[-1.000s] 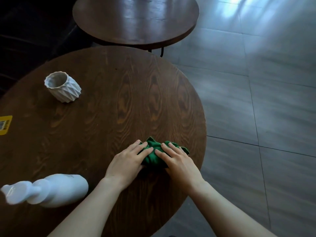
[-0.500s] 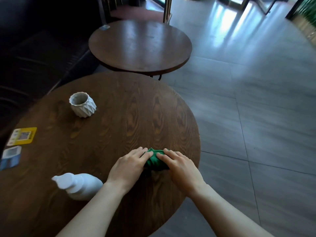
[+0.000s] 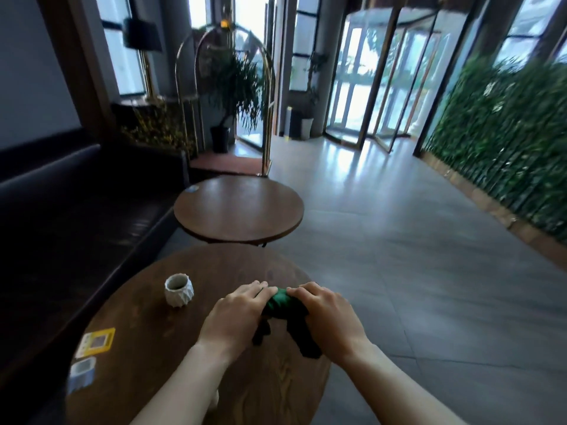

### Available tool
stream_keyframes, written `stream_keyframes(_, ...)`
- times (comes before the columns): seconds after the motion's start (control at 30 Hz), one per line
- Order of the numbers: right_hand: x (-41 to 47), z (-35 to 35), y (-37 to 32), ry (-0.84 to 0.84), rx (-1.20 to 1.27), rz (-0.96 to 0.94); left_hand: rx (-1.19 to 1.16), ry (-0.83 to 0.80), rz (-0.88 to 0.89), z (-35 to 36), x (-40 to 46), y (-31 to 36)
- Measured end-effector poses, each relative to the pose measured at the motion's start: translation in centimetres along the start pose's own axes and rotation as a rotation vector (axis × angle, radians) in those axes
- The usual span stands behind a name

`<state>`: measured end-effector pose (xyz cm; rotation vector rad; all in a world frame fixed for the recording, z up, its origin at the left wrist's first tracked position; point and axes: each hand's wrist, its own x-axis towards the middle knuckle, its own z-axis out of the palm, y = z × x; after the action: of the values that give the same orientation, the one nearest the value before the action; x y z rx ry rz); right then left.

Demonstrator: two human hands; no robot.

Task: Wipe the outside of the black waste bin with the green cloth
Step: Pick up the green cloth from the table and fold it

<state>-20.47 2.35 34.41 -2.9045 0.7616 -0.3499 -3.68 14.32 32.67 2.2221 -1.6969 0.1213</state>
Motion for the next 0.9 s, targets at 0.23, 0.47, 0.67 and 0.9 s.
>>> stream_keyframes(0.23,-4.3,-12.7,-3.8,0.125,-0.065,-0.002,0.046,0.131,0.103,-12.5,-1.7,5.6)
stream_keyframes(0.47,-10.7,-21.1,-4.6,0.172,-0.069,-0.054,0.106,0.223,0.123,-19.4,-6.1,12.7)
stream_keyframes(0.67,-17.8,-24.2,-4.4,0.2,-0.026,-0.12,0.172,0.221,0.096,-22.3,-11.4,19.7)
stream_keyframes(0.9,-24.0,-24.9,-4.7,0.213,0.015,-0.175,0.199,0.183,0.059,-23.0,-16.8,24.4)
